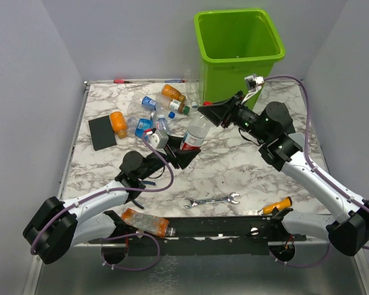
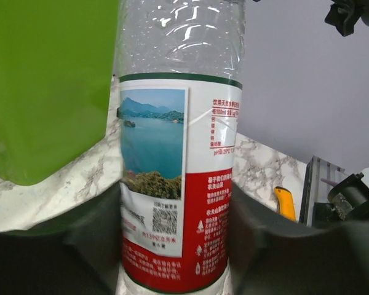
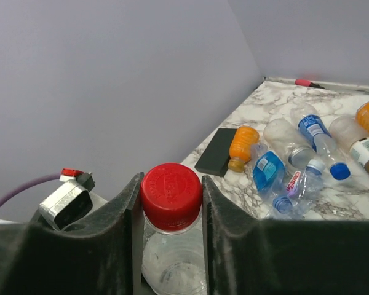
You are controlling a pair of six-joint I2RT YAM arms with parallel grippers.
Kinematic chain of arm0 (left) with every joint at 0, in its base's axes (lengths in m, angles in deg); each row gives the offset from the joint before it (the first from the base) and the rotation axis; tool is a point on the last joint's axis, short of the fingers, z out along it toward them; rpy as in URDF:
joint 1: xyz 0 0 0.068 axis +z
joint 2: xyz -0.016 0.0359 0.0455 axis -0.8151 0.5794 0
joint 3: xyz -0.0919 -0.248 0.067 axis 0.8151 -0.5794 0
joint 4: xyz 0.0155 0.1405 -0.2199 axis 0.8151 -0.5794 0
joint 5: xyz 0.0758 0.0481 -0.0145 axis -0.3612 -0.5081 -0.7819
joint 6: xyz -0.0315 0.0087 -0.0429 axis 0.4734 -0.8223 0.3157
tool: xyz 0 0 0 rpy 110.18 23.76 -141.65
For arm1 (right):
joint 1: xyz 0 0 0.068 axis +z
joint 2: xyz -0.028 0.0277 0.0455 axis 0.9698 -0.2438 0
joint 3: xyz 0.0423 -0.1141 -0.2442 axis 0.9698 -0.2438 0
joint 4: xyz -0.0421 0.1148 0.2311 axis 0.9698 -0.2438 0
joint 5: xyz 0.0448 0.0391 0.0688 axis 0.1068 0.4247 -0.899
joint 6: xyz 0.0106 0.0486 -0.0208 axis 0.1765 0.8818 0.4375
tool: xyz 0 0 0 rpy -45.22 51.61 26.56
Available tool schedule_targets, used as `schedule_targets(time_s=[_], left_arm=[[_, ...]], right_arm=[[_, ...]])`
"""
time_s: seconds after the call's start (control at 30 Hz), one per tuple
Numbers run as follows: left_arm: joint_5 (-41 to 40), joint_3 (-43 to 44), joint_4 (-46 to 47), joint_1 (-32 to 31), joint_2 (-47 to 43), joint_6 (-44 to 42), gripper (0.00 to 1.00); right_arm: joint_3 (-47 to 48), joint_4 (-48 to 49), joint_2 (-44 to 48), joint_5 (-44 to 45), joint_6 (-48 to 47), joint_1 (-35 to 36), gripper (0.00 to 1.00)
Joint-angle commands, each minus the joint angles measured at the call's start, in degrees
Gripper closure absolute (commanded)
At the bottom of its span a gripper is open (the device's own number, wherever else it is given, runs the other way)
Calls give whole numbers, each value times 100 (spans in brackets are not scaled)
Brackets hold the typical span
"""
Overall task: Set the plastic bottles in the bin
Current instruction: Pick up the plastic bottle at the center of the board.
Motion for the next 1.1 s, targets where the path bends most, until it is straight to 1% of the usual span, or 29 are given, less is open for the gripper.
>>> schedule_targets(time_s=[0.0,0.07,0.1,0.23,0.3,0.4,0.53,0.73,0.83,0.9,0.93,0.97,1.03,1.07], left_arm=[[27,-9,62,-70,-190,-66,25],[2,38,-160,-69,-289,-60,5],[14,73,-272,-71,-346,-68,1],[383,323,-751,-71,-475,-249,1],[648,564,-969,-69,-377,-307,1],[863,772,-1079,-67,-113,-198,1],[1141,1034,-1080,-67,204,80,2],[1378,1245,-1088,-65,537,319,16],[1417,1309,-1089,-73,667,410,17],[1405,1317,-1089,-67,720,425,17],[1350,1280,-1087,-70,707,400,13],[1247,1238,-1089,-73,660,356,10],[955,1083,-1089,-67,511,189,7],[773,988,-1089,-69,419,84,7]], right_arm=[[199,-225,-24,-102,-110,24,81],[444,-677,4,-250,-433,24,85],[610,-1000,-5,-353,-640,24,86],[1411,-2599,-173,-774,-1377,24,88],[1601,-2991,-192,-879,-1517,24,88],[1730,-3234,-215,-1202,-1609,24,89],[1638,-3263,-210,-1268,-1643,48,88],[1543,-3050,-245,-1312,-1577,139,88],[1564,-2963,-310,-1285,-1554,213,88],[1516,-2903,-288,-1002,-1572,274,89],[1478,-2870,-229,-784,-1582,283,91],[1462,-2854,-178,-556,-1609,286,94],[1513,-2923,-92,-202,-1732,286,99],[1557,-2972,-49,-111,-1776,283,100]])
